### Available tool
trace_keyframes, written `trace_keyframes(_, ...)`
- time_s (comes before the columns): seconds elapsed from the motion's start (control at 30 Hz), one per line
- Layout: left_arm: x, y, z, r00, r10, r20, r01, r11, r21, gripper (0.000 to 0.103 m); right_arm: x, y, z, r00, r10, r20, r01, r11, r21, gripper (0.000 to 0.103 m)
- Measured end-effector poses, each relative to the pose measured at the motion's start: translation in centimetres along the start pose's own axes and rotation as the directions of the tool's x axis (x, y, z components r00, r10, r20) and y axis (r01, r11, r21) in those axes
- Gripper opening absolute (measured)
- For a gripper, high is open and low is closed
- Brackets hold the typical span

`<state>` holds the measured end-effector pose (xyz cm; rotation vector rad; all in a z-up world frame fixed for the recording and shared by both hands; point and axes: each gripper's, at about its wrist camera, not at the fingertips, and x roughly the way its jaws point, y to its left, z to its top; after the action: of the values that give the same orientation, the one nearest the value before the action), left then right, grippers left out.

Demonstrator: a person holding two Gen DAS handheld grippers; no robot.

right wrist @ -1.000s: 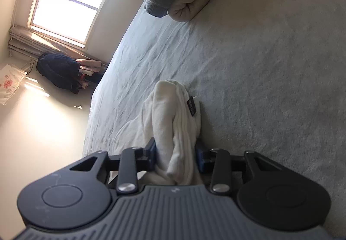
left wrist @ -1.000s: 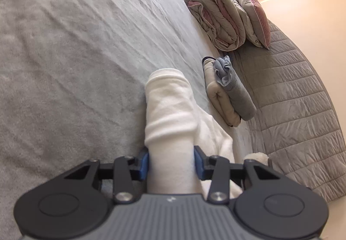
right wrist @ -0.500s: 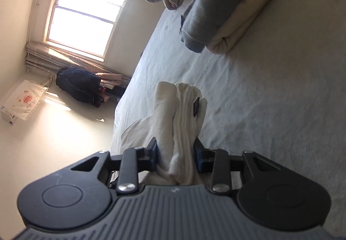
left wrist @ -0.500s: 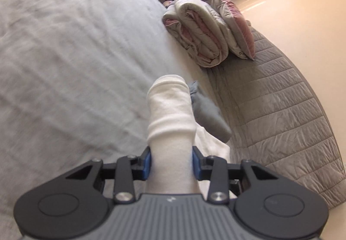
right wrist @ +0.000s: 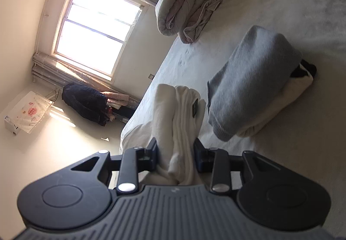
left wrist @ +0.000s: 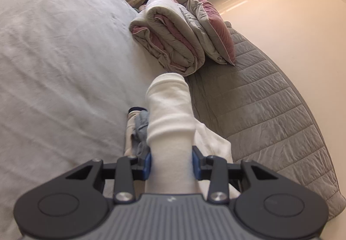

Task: Fold clothes
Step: 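Carry the sweatshirt with both grippers over the grey folded clothes stack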

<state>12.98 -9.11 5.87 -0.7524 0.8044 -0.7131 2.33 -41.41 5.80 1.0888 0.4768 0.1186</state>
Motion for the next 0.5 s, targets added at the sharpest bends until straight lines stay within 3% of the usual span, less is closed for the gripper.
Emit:
trace_keyframes(0.3, 8.4, -2.8, 2.9, 0.999, -0.027, -0.018, 0.027, 0.999, 0.037, 0.037, 1.6, -1.7, 6.6, 0.996, -0.04, 0.077, 0.043, 0.999, -0.029, 0.037)
trace_keyframes(0.5, 13.0, -2.9, 3.4, 0.998, -0.06, -0.026, 0.06, 0.998, 0.013, 0.037, 1.8, -3.4, 9.7, 0.991, -0.065, 0.121, 0.071, 0.996, -0.052, 0.037)
